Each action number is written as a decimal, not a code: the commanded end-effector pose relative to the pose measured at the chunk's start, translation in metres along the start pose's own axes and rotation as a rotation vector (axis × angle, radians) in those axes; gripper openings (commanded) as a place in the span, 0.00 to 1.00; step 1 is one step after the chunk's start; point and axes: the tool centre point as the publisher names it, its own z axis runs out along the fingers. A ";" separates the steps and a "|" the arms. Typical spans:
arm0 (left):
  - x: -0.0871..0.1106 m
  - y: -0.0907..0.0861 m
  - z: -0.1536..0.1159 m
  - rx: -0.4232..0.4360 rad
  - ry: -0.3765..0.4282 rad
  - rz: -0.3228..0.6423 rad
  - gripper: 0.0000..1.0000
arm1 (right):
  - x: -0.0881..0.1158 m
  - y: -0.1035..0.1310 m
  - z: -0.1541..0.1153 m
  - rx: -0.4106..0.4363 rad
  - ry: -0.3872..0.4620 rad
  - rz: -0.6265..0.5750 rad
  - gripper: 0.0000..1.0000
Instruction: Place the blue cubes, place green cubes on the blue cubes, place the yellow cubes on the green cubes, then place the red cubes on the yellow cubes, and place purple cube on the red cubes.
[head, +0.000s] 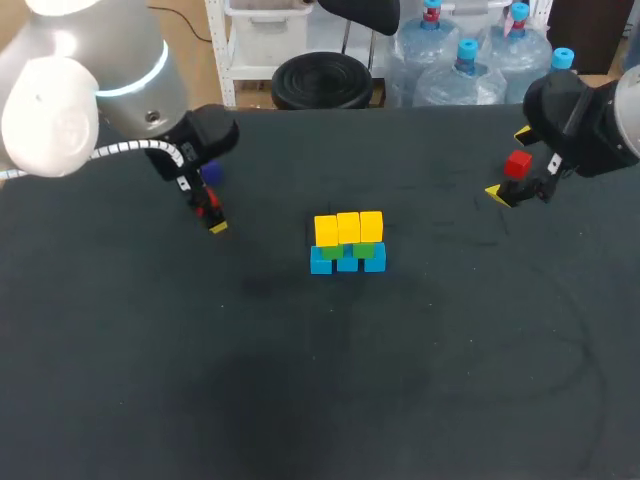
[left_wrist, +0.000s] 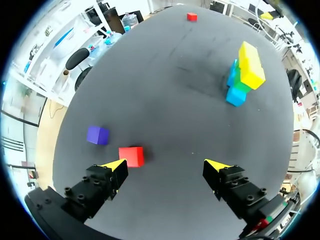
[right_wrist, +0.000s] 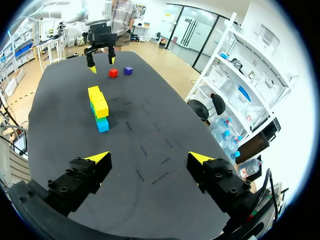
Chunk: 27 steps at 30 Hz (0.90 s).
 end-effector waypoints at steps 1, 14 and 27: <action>-0.002 0.010 0.011 0.006 0.001 0.003 1.00 | 0.001 0.004 -0.001 0.165 0.000 0.001 1.00; -0.001 0.032 0.023 0.004 0.019 0.011 1.00 | 0.001 0.004 -0.001 0.165 0.000 0.001 1.00; -0.001 0.046 0.034 0.028 0.034 -0.007 1.00 | 0.001 0.004 -0.001 0.165 0.000 0.001 1.00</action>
